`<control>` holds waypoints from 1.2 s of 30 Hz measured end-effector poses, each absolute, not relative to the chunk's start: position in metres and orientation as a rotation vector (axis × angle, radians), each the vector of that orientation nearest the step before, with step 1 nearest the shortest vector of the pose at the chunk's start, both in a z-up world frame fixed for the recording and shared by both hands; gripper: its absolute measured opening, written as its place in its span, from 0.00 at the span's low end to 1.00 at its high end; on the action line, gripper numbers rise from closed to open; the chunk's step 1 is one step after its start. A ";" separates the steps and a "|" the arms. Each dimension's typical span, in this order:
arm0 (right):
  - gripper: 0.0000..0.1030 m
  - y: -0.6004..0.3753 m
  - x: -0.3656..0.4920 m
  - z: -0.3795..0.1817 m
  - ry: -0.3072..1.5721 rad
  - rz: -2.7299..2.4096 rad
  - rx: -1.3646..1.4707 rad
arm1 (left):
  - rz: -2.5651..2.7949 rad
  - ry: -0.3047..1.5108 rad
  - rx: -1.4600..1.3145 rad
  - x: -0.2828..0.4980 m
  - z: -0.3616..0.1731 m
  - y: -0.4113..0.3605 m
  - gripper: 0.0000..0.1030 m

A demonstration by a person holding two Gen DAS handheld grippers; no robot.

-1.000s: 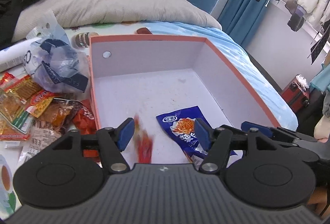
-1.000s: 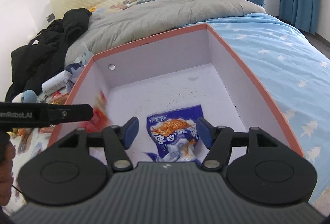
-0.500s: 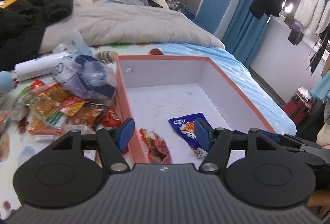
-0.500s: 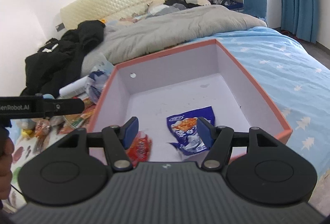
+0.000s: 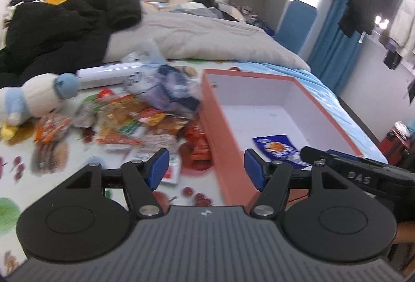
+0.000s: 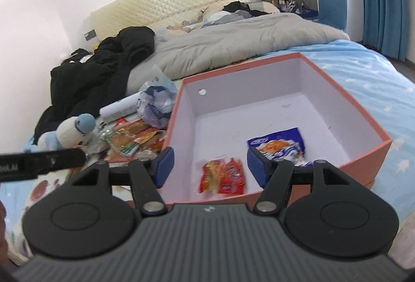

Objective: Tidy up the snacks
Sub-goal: 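Withdraw both tools from the box back toward the snack pile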

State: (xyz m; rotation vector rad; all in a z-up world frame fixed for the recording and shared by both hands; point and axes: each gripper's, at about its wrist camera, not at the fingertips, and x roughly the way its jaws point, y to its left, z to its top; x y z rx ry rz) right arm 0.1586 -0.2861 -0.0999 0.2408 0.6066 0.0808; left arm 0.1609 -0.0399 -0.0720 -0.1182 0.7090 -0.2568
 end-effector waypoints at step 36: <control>0.63 -0.211 0.087 -0.093 0.673 0.228 0.155 | -0.168 0.711 -0.203 0.088 -0.085 0.025 0.67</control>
